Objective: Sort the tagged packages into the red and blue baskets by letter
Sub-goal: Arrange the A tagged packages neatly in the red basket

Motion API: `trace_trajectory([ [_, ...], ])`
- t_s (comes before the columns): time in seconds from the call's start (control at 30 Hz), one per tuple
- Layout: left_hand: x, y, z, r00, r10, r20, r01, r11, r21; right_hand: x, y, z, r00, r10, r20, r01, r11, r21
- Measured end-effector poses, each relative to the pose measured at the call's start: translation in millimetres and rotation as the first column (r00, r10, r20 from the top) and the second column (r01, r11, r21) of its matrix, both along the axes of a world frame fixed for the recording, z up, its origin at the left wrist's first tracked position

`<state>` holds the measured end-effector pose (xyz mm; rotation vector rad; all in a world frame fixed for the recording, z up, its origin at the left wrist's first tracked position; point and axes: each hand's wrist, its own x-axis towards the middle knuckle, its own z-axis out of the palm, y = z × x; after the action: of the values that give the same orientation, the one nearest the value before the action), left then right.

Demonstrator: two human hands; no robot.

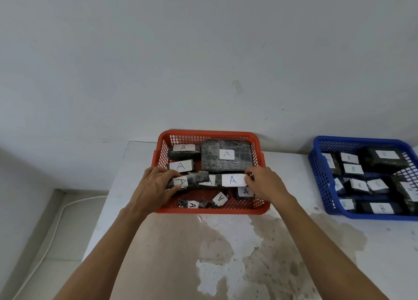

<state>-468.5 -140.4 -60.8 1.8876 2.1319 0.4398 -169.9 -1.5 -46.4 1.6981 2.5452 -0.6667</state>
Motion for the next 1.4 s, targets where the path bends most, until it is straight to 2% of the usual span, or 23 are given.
trace_trajectory([
  [0.17, -3.6, 1.9, -1.9, 0.995, -0.086, -0.056, 0.086, 0.996, -0.003, -6.9, -17.2, -6.3, 1.0, 0.023, 0.015, -0.025, 0.992, 0.127],
  [0.3, -2.8, 0.6, -7.7, 0.979, -0.165, -0.119, 0.165, 0.986, -0.016, -8.7, -20.2, -11.2, 0.991, 0.074, 0.113, -0.099, 0.967, 0.236],
  [0.47, 16.5, 10.0, -20.7, 0.962, -0.224, -0.158, 0.206, 0.971, -0.118, -10.6, -23.7, -11.3, 0.998, 0.016, 0.063, -0.034, 0.958, 0.285],
  [0.63, 18.7, 24.6, -25.9, 0.956, -0.219, -0.195, 0.183, 0.966, -0.185, -5.5, -27.7, -14.0, 0.998, 0.057, 0.031, -0.065, 0.94, 0.335],
  [0.77, 19.5, 29.6, -27.3, 0.963, -0.2, -0.183, 0.156, 0.961, -0.23, -7.1, -28.3, -12.7, 0.991, 0.113, -0.074, -0.074, 0.915, 0.398],
  [0.83, 17.8, 29.8, -26.5, 0.968, -0.184, -0.171, 0.139, 0.959, -0.245, -10.3, -26.8, -10.0, 0.972, 0.226, -0.065, -0.191, 0.92, 0.341],
  [0.93, 15.3, 27.8, -27.6, 0.954, -0.179, -0.242, 0.119, 0.963, -0.242, -19.3, -23.9, -6.3, 0.93, 0.366, -0.021, -0.359, 0.922, 0.143],
  [1.07, 14.5, 24.9, -29.9, 0.959, -0.152, -0.238, 0.1, 0.971, -0.216, -31.2, -22.0, -10.9, 0.891, 0.444, 0.098, -0.44, 0.896, -0.055],
  [1.13, 14.5, 25.3, -29.3, 0.971, -0.168, -0.168, 0.129, 0.967, -0.219, -33.0, -22.0, -15.8, 0.884, 0.448, 0.137, -0.441, 0.894, -0.08],
  [1.27, 17.9, 28.6, -25.9, 0.974, -0.224, -0.005, 0.217, 0.947, -0.237, -30.3, -21.7, -21.9, 0.879, 0.457, 0.134, -0.453, 0.889, -0.065],
  [1.4, 22.3, 30.3, -27.2, 0.971, -0.216, 0.099, 0.235, 0.937, -0.258, -25.5, -20.9, -25.2, 0.89, 0.443, 0.111, -0.438, 0.897, -0.066],
])
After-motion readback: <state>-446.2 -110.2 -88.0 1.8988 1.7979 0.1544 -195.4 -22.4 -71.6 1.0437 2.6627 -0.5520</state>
